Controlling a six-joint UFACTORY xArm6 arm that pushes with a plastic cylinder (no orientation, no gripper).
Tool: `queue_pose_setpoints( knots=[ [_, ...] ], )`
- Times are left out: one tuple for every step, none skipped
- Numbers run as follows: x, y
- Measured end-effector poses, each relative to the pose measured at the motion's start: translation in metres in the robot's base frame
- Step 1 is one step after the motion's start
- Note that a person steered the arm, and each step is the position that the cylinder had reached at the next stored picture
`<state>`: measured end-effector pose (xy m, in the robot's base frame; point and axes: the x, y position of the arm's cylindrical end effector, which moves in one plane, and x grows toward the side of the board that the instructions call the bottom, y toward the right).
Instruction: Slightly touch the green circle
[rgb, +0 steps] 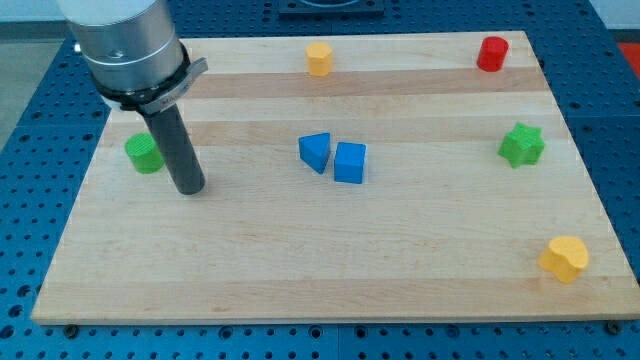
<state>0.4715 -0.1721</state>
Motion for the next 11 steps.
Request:
queue_pose_setpoints(
  knots=[
    [0.011,-0.008],
    [0.02,-0.019],
    [0.021,-0.034],
    [0.021,-0.049],
    [0.018,-0.057],
    [0.011,-0.06],
    [-0.004,-0.06],
    [-0.018,-0.061],
    [-0.021,-0.069],
    [-0.024,-0.084],
    [-0.037,-0.093]
  ],
)
